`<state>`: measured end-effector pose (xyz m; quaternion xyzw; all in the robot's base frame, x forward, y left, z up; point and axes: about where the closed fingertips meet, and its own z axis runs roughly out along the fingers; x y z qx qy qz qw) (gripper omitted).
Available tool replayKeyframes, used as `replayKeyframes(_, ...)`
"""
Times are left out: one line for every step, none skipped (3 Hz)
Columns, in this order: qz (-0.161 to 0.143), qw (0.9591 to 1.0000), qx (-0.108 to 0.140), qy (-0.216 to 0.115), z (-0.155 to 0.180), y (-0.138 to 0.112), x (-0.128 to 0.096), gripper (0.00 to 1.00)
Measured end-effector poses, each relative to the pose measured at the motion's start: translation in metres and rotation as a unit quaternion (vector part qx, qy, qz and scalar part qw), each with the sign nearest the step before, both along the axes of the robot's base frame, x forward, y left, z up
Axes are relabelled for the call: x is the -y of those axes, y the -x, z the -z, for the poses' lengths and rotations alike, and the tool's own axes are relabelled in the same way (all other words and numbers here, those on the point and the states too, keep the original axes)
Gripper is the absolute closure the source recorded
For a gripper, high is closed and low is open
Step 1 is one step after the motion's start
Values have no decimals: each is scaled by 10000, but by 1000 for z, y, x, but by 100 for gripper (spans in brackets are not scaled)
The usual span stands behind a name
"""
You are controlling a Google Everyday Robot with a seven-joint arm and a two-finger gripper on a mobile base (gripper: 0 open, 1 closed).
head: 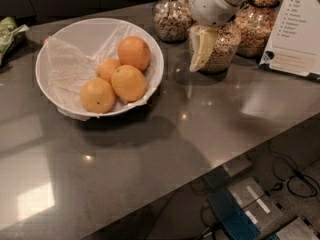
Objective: Pick orange from white bowl
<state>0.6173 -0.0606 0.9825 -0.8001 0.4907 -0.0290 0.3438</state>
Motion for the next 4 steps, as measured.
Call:
replayKeyframes(-501,9985,227,-22,-9,-6,-21,0)
replayKeyframes(-503,9985,226,-23,-9,-7,-22,0)
replayKeyframes(-639,9975,59,-310,3,-30,-42,0)
replayKeyframes(-641,9974,55,-312,3,-30,-43,0)
